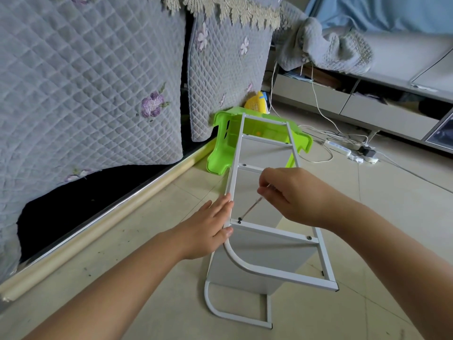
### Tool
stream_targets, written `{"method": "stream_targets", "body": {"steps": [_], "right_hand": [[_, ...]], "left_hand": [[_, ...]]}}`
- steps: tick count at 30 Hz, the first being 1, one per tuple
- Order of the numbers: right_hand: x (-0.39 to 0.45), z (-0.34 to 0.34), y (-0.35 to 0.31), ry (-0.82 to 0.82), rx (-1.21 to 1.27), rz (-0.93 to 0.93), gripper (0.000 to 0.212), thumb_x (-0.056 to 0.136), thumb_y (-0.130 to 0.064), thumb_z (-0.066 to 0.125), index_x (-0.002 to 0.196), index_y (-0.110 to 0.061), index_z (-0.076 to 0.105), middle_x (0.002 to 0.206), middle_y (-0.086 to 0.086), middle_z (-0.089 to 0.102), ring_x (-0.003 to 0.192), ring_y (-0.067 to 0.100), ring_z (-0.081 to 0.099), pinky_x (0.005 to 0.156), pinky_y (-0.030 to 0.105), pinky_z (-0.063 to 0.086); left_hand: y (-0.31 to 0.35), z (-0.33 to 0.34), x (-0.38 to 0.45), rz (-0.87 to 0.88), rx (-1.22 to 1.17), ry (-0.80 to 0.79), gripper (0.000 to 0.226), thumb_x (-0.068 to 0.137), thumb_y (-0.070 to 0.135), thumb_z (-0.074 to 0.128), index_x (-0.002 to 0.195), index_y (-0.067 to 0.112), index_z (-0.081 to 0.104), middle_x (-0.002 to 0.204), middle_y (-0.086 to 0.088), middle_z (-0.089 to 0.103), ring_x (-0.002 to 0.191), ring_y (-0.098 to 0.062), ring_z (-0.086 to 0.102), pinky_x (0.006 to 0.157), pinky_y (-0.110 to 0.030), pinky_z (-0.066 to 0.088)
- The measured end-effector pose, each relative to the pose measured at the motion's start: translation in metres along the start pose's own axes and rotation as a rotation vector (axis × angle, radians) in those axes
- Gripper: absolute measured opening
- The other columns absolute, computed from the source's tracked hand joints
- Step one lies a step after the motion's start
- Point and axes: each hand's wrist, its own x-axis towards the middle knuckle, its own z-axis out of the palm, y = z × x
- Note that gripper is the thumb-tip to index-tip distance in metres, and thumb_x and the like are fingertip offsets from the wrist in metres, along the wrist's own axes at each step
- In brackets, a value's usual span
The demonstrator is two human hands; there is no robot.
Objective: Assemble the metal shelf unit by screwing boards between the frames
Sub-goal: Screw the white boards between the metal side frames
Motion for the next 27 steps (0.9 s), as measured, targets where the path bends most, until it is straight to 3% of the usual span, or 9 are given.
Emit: {"method": "stream_targets", "body": {"steps": [5, 12, 14, 16, 21, 22, 24, 25, 27], "right_hand": [[0.008, -0.01, -0.01, -0.183, -0.185, 0.123, 0.024, 0.097, -0.027, 0.034, 0.104, -0.009, 0.048, 0.1, 0.007, 0.057, 0.09, 0.027, 0.053, 0.077, 0.034, 0.041], [0.021, -0.024, -0.018, -0.46, -0.213, 0.15, 0.016, 0.096, -0.009, 0.037, 0.111, -0.007, 0.041, 0.11, 0.01, 0.05, 0.086, 0.022, 0.045, 0.079, 0.031, 0.039], [0.027, -0.028, -0.02, -0.49, -0.273, 0.138, 0.015, 0.097, -0.014, 0.037, 0.109, -0.007, 0.044, 0.107, 0.011, 0.054, 0.09, 0.024, 0.05, 0.076, 0.031, 0.039], [0.034, -0.032, -0.021, -0.491, -0.384, 0.11, 0.024, 0.099, -0.024, 0.035, 0.108, -0.006, 0.048, 0.096, 0.012, 0.055, 0.082, 0.022, 0.046, 0.07, 0.029, 0.036], [0.041, -0.032, -0.028, -0.535, -0.552, 0.07, 0.043, 0.101, -0.033, 0.024, 0.105, -0.005, 0.056, 0.064, -0.001, 0.035, 0.076, 0.02, 0.038, 0.069, 0.027, 0.033], [0.042, -0.031, -0.027, -0.531, -0.537, 0.095, 0.042, 0.101, -0.033, 0.023, 0.107, -0.005, 0.055, 0.067, 0.0, 0.038, 0.078, 0.022, 0.041, 0.07, 0.027, 0.033], [0.041, -0.03, -0.024, -0.515, -0.423, 0.171, 0.034, 0.1, -0.031, 0.027, 0.115, -0.006, 0.046, 0.092, 0.009, 0.052, 0.091, 0.027, 0.049, 0.074, 0.029, 0.035], [0.039, -0.029, -0.022, -0.514, -0.346, 0.203, 0.029, 0.099, -0.027, 0.03, 0.117, -0.007, 0.041, 0.105, 0.012, 0.051, 0.097, 0.029, 0.051, 0.078, 0.032, 0.038], [0.035, -0.029, -0.022, -0.517, -0.242, 0.196, 0.022, 0.097, -0.017, 0.033, 0.116, -0.007, 0.037, 0.113, 0.013, 0.047, 0.097, 0.031, 0.051, 0.083, 0.037, 0.042]], "left_hand": [[0.001, 0.001, -0.001, 0.012, -0.015, 0.023, 0.058, 0.102, 0.025, 0.023, 0.147, 0.009, -0.01, 0.154, 0.002, -0.02, 0.127, 0.009, -0.022, 0.104, -0.01, -0.017], [0.003, 0.001, -0.002, 0.009, -0.041, 0.016, 0.058, 0.102, 0.025, 0.023, 0.146, 0.009, -0.011, 0.154, 0.003, -0.02, 0.124, 0.01, -0.023, 0.101, -0.007, -0.017], [0.004, 0.001, -0.003, 0.0, -0.06, 0.017, 0.058, 0.102, 0.025, 0.023, 0.147, 0.01, -0.011, 0.153, 0.006, -0.019, 0.123, 0.011, -0.022, 0.099, -0.006, -0.016], [0.003, 0.002, -0.004, -0.002, -0.059, 0.021, 0.057, 0.102, 0.025, 0.023, 0.147, 0.011, -0.01, 0.154, 0.006, -0.019, 0.123, 0.011, -0.022, 0.098, -0.005, -0.016], [0.004, 0.002, -0.005, 0.008, -0.071, 0.027, 0.058, 0.102, 0.025, 0.023, 0.147, 0.011, -0.01, 0.153, 0.008, -0.019, 0.124, 0.011, -0.022, 0.089, 0.005, -0.02], [0.004, 0.002, -0.005, 0.012, -0.064, 0.033, 0.058, 0.102, 0.025, 0.023, 0.147, 0.011, -0.011, 0.153, 0.008, -0.019, 0.124, 0.011, -0.023, 0.086, 0.006, -0.021], [0.003, 0.001, -0.004, 0.015, -0.057, 0.048, 0.058, 0.102, 0.026, 0.023, 0.147, 0.01, -0.01, 0.153, 0.006, -0.02, 0.124, 0.011, -0.023, 0.086, 0.006, -0.022], [0.004, 0.001, -0.003, 0.014, -0.052, 0.051, 0.058, 0.102, 0.026, 0.023, 0.147, 0.009, -0.01, 0.153, 0.006, -0.02, 0.123, 0.011, -0.023, 0.088, 0.004, -0.022], [0.005, 0.0, -0.005, 0.01, -0.05, 0.044, 0.058, 0.102, 0.026, 0.022, 0.147, 0.009, -0.011, 0.153, 0.005, -0.021, 0.122, 0.011, -0.023, 0.089, 0.002, -0.021]]}}
